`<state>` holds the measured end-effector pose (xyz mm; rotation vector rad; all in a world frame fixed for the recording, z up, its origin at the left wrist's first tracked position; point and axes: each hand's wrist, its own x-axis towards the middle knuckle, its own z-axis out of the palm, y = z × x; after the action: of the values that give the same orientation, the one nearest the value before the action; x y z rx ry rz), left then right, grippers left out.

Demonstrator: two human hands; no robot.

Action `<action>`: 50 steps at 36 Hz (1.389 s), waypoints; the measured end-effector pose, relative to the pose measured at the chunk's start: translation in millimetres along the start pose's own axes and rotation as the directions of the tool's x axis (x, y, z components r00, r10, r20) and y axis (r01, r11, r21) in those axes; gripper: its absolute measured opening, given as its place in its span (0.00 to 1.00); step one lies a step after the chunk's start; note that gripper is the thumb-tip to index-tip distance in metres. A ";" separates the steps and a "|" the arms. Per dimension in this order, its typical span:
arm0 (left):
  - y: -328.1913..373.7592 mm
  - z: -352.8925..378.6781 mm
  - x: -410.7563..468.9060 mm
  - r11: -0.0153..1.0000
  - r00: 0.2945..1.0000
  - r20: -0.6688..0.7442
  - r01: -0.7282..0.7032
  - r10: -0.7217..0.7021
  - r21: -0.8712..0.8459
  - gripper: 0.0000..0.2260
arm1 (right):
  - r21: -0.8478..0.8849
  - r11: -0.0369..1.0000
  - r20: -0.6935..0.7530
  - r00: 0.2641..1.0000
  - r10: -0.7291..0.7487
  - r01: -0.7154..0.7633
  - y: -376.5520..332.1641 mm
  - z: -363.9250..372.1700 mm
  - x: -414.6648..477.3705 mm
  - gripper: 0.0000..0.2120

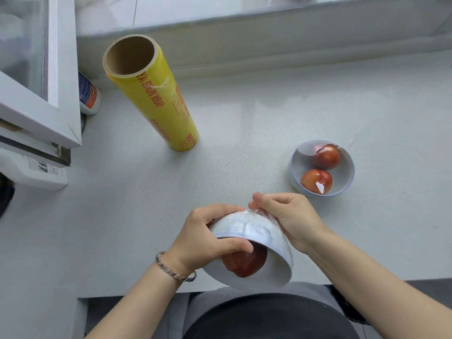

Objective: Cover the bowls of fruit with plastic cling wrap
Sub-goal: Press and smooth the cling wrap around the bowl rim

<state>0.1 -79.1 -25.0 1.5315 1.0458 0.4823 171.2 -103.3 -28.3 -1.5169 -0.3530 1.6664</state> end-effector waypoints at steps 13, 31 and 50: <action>-5.0 -0.6 -2.6 0.999 0.996 -0.068 -0.050 0.050 0.000 0.24 | -0.189 0.971 -0.028 0.989 0.144 -0.147 0.0 -8.8 3.4 0.11; 6.6 -3.8 -1.2 0.995 0.985 -0.168 -0.034 0.049 0.089 0.23 | -0.650 0.559 0.448 0.854 -0.266 0.515 -13.1 -10.6 -26.2 0.31; -1.3 -3.3 -0.6 0.997 0.977 -0.207 0.067 -0.058 0.037 0.37 | -0.483 0.506 0.657 0.678 -0.331 0.715 -16.7 -10.1 -24.4 0.28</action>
<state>-3.2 -77.8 -25.3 1.5049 1.2681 0.5865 185.0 -114.0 -2.4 -1.2103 -1.7808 1.3813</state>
